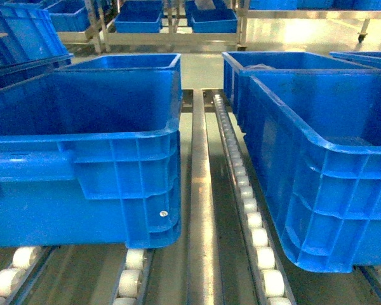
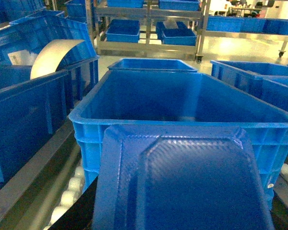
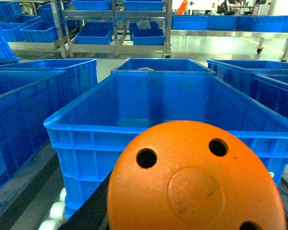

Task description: Sort blue parts and orange caps into right shelf containers

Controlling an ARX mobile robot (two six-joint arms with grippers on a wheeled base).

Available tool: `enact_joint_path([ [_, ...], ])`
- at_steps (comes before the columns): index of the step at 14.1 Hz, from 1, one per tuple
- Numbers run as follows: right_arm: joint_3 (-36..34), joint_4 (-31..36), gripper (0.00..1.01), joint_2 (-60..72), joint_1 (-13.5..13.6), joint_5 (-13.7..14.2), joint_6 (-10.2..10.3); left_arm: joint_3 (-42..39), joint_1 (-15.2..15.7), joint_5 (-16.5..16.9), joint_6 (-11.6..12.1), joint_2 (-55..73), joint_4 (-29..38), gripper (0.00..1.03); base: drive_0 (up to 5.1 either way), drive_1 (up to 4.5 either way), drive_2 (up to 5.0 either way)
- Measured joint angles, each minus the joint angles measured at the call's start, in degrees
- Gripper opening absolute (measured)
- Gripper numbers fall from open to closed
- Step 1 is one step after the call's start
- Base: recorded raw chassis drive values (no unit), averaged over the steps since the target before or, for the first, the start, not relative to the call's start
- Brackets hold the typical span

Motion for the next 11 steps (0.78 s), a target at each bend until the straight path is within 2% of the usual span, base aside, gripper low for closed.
enact_joint_path([
  [5, 0.0, 0.2, 0.44, 0.0, 0.0, 0.1, 0.0, 0.0, 0.0, 0.0, 0.0, 0.0, 0.0, 0.41, 0.0, 0.00, 0.0],
  [6, -0.2, 10.5, 0.44, 0.1, 2.4, 5.7, -2.6, -0.2, -1.9, -3.9, 1.1, 0.2, 9.1, 0.41, 0.0, 0.00, 0.0],
  [7, -0.1, 13.3, 0.44, 2.4, 2.7, 5.6, -3.0, -0.2, -2.5, -4.0, 1.1, 2.6, 15.8, 0.41, 0.0, 0.00, 0.0],
  [9, 0.6, 29.9, 0.44, 19.8, 2.6, 2.8, -3.9, 0.2, -2.1, -3.4, 1.1, 22.7, 34.2, 0.41, 0.0, 0.00, 0.0],
  [10, 3.8, 38.6, 0.44, 31.6, 2.0, 0.9, -4.5, 3.0, -1.2, -2.9, 2.1, 35.0, 43.5, 0.41, 0.0, 0.00, 0.0],
  [11, 8.9, 45.0, 0.44, 42.0, 0.6, -0.4, -4.5, 9.0, -0.3, -1.9, 2.6, 46.3, 49.9, 0.41, 0.0, 0.00, 0.0],
])
